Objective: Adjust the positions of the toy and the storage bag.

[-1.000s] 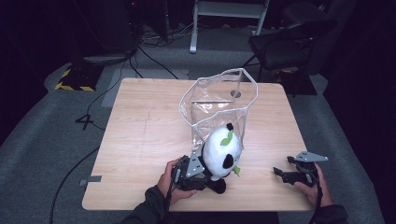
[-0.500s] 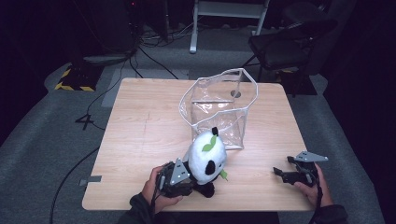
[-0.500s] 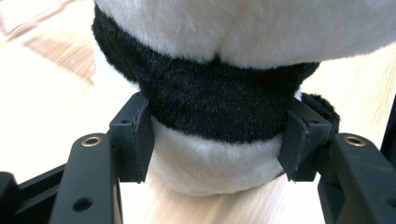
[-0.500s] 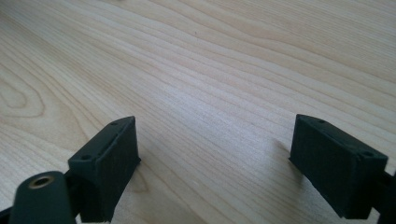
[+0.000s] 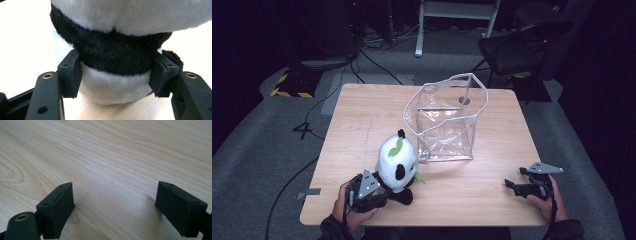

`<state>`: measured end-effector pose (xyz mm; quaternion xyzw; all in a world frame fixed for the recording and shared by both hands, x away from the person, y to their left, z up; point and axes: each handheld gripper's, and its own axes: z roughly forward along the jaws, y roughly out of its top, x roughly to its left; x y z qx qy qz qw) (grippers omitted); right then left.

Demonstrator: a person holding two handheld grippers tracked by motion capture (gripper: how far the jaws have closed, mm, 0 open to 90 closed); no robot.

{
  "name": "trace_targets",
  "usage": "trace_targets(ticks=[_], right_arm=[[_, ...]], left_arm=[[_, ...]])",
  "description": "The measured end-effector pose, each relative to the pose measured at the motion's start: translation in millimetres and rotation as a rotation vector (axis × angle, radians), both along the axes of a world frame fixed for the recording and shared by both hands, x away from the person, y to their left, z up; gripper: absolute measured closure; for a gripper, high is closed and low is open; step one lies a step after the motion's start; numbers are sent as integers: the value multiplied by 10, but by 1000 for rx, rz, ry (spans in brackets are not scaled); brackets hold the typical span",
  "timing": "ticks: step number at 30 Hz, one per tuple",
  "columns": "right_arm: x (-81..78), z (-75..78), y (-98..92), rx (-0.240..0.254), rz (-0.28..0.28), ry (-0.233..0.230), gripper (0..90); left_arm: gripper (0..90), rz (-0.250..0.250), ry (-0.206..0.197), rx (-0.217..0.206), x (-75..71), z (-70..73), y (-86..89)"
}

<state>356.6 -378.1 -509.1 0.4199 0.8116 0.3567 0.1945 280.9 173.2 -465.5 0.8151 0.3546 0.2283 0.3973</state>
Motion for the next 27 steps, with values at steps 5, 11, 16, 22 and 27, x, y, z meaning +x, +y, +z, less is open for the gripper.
trace_targets(ticks=[5,11,16,22,27], right_arm=[[1,0,-1,1,0,0,152],[1,0,-2,1,0,0,153],[2,0,-2,2,0,0,153],[2,0,-3,3,1,0,153],[2,0,-3,3,0,0,154]], left_arm=[[362,17,-15,-17,150,-26,87],[355,20,-27,-13,357,-33,126],[346,35,-31,-40,507,-58,164],[333,39,-44,-49,721,-73,170],[324,48,-48,-42,838,-74,182]])
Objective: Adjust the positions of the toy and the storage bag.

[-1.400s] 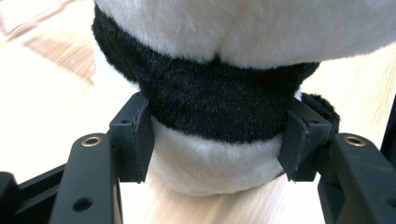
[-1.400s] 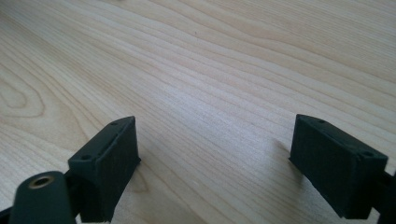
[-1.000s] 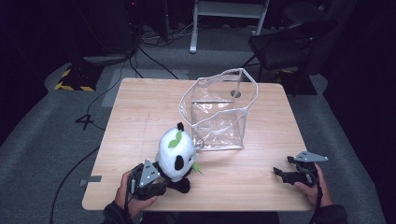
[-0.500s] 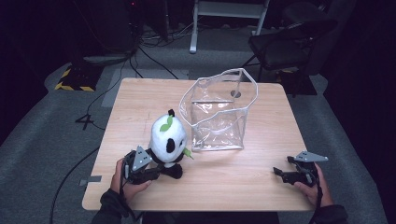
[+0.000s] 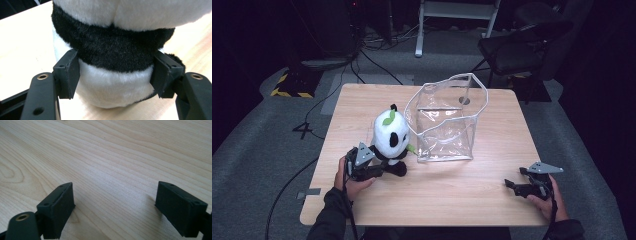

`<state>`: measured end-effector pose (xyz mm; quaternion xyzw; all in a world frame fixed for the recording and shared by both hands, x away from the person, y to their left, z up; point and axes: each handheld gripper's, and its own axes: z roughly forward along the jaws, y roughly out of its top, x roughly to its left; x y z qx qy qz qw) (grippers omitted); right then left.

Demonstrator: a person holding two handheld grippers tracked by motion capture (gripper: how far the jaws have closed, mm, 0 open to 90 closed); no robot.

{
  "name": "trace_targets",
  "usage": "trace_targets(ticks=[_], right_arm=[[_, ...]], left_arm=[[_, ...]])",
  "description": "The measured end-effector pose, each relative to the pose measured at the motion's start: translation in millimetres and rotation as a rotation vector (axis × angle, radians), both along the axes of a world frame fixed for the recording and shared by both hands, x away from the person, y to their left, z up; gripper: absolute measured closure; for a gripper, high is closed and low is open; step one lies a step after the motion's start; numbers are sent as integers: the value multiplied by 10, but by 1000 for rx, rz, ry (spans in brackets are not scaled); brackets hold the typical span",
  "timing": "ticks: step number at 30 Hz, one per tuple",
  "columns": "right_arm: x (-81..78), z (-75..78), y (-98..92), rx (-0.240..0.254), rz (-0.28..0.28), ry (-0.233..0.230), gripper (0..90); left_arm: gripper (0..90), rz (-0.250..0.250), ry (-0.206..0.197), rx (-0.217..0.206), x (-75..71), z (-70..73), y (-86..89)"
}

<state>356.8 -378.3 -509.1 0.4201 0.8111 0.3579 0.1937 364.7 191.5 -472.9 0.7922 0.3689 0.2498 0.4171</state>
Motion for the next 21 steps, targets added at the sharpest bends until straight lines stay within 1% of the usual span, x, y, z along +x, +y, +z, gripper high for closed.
trace_targets(ticks=[2,3,5,6,7,8,9,10,11,14,15,16,17,18,19,20,21], right_arm=[[0,0,0,0,0,0,154],[0,0,0,0,0,0,154],[0,0,0,0,0,0,154],[0,0,0,0,0,0,154],[0,0,-1,1,0,0,155],[0,0,-1,1,0,1,155],[1,1,-2,1,0,1,155],[0,1,-2,1,0,1,155],[0,1,-2,1,0,1,155],[0,0,-2,1,0,1,155],[0,0,-2,1,0,1,155],[0,1,-2,1,0,1,155],[0,0,-2,1,0,1,155],[0,0,-2,1,0,1,155],[0,0,-2,1,0,1,155],[0,0,-2,1,0,1,155],[0,0,-2,1,0,1,155]], left_arm=[[308,5,3,-17,47,-6,11],[292,5,3,-17,47,-6,11],[260,11,17,-37,35,2,23],[234,11,17,-37,35,2,23],[215,17,16,-52,-2,14,24],[214,26,9,-60,-32,22,15],[214,38,-4,-57,-65,34,11],[200,56,-23,-64,-102,47,0],[187,64,-33,-72,-138,67,-7],[161,67,-64,-93,-240,155,-41],[160,67,-64,-93,-240,155,-41],[158,81,-85,-102,-291,232,-78],[157,85,-93,-112,-312,268,-99],[157,92,-100,-117,-326,302,-118],[158,92,-100,-117,-326,302,-118],[157,96,-91,-117,-338,356,-168],[157,114,-88,-113,-349,379,-210]])
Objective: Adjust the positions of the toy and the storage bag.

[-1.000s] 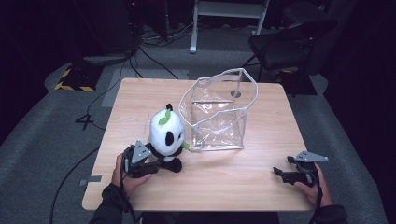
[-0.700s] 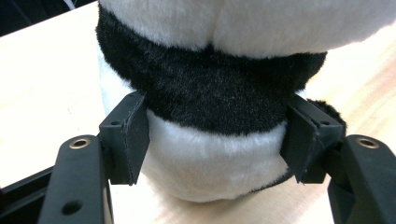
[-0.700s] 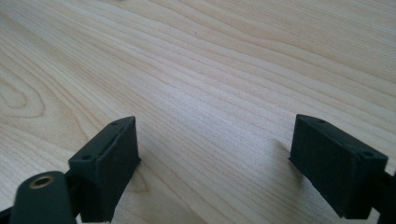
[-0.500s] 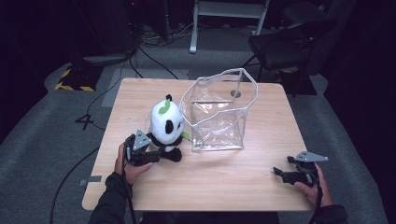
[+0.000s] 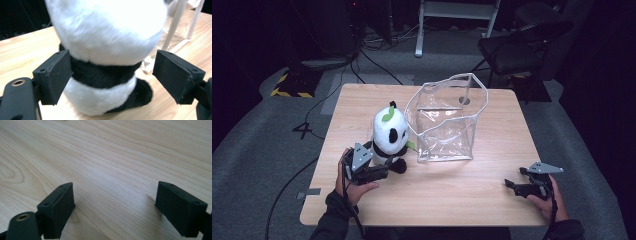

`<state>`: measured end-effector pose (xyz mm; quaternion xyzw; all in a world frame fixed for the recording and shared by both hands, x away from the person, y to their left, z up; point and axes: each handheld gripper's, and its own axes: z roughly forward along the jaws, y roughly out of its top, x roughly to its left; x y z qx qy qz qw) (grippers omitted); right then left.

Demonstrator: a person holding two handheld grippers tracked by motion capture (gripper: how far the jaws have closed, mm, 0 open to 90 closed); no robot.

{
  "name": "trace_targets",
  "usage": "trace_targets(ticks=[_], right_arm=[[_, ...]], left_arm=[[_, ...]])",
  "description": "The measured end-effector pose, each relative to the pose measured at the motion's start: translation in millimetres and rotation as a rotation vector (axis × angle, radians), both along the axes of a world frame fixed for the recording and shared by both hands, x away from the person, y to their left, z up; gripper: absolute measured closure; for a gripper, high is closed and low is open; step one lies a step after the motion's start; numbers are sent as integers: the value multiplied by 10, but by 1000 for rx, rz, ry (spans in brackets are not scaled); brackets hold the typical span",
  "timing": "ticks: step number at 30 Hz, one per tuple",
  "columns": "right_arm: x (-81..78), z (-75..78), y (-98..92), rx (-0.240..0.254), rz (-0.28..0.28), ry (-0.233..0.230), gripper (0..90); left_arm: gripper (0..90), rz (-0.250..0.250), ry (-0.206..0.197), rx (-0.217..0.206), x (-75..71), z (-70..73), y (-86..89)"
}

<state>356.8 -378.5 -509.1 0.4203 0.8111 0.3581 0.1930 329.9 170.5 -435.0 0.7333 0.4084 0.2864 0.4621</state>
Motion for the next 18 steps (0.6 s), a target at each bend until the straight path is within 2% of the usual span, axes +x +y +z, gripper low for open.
trace_targets(ticks=[4,8,11,13,16,18], right_arm=[[0,0,0,1,0,0,155],[0,0,0,0,0,0,155],[0,0,1,0,0,-1,155],[0,0,1,-1,0,-1,155],[0,0,1,-1,0,-1,155],[0,0,1,0,0,0,155]], left_arm=[[157,8,-28,24,-31,70,-77],[157,36,-43,4,-41,126,-111],[160,84,-47,-8,22,166,-151],[157,88,-53,-19,44,194,-179],[152,100,-57,0,98,252,-222],[140,113,-51,-10,154,269,-233]])
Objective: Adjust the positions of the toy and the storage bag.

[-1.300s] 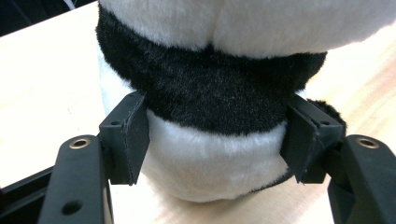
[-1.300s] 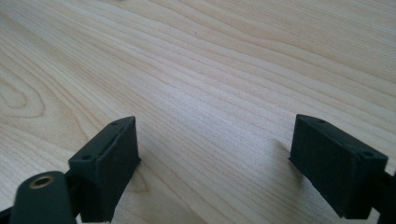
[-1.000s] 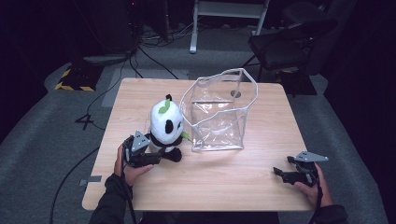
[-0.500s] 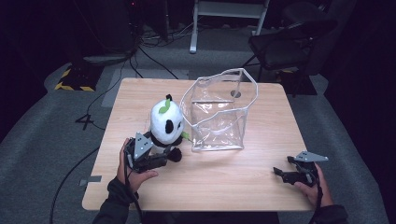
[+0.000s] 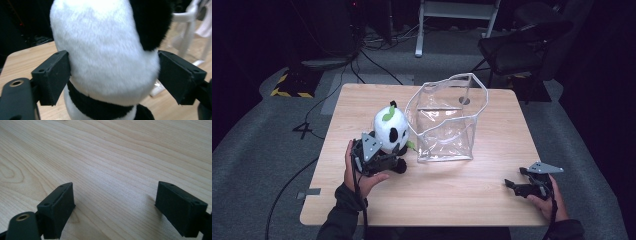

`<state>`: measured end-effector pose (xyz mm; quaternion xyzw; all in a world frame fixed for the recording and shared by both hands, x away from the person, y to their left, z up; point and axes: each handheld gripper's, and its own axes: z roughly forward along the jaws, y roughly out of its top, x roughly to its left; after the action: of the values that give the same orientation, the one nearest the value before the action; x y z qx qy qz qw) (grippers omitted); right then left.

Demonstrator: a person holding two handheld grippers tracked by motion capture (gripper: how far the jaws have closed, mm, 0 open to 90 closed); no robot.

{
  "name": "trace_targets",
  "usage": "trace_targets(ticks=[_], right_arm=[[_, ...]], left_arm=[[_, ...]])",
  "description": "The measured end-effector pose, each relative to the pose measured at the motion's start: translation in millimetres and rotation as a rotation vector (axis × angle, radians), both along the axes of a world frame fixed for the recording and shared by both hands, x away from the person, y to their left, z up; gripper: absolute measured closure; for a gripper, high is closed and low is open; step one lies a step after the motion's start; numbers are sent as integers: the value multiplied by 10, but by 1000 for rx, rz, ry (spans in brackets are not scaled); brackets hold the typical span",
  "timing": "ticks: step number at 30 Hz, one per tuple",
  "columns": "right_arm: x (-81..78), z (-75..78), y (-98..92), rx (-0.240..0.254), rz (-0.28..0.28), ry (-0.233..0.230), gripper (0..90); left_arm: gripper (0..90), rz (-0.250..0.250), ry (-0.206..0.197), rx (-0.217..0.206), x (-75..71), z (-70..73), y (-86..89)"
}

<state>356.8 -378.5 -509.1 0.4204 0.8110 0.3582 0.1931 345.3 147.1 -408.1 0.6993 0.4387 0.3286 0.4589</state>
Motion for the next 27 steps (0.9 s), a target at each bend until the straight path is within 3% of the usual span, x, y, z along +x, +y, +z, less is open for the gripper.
trace_targets(ticks=[4,12,16,21,27], right_arm=[[0,0,0,-1,0,-1,155],[0,0,0,0,0,0,155],[0,0,1,-1,0,-1,154],[0,0,1,-1,0,-1,154],[0,0,1,-1,0,0,155]], left_arm=[[129,32,0,-5,90,-20,-23],[21,19,63,-46,316,-114,7],[2,23,82,-29,401,-105,-4],[11,23,84,-29,503,-129,15],[137,19,68,7,539,-137,29]])
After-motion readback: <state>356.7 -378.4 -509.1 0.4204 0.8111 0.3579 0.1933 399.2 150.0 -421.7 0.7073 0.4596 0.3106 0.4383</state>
